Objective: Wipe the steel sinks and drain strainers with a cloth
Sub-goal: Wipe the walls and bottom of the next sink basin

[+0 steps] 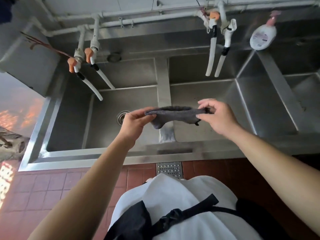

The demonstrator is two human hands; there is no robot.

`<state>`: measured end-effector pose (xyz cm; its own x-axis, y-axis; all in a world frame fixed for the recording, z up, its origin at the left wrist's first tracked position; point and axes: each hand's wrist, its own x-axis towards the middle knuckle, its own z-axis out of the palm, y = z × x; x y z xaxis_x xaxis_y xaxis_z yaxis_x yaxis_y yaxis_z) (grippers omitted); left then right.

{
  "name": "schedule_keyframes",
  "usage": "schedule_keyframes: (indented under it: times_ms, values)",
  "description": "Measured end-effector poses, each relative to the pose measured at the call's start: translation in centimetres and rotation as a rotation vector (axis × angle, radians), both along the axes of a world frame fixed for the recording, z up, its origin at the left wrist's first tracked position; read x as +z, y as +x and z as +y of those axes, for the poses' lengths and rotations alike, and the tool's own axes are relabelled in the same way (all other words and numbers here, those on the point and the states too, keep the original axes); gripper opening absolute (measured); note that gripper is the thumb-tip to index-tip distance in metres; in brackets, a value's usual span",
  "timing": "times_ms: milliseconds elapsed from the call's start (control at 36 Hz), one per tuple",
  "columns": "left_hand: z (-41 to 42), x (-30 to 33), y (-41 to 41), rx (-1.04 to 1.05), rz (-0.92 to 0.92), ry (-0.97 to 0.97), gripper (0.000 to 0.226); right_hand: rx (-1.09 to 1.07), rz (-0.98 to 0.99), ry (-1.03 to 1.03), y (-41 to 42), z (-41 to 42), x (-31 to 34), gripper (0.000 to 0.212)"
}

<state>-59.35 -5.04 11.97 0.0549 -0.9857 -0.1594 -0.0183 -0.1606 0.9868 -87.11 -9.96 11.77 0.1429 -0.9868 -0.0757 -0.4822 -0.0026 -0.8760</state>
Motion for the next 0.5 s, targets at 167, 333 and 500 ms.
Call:
schedule_keyframes:
  times_ms: [167, 333, 500]
  values:
    - [-0.9, -0.9, 3.2, -0.166, -0.363, -0.205, 0.024, 0.082, 0.24, -0.193, 0.7, 2.6, 0.6, 0.018]
    - [5.3, -7.6, 4.7, -0.597, -0.879, -0.247, 0.028, 0.279, 0.571, -0.031, 1.5, 10.9, -6.6, 0.018]
    - [9.8, -11.5, 5.1, -0.59, -0.89, -0.319, 0.034, 0.151, 0.561, -0.051, 2.8, 14.2, -9.9, 0.027]
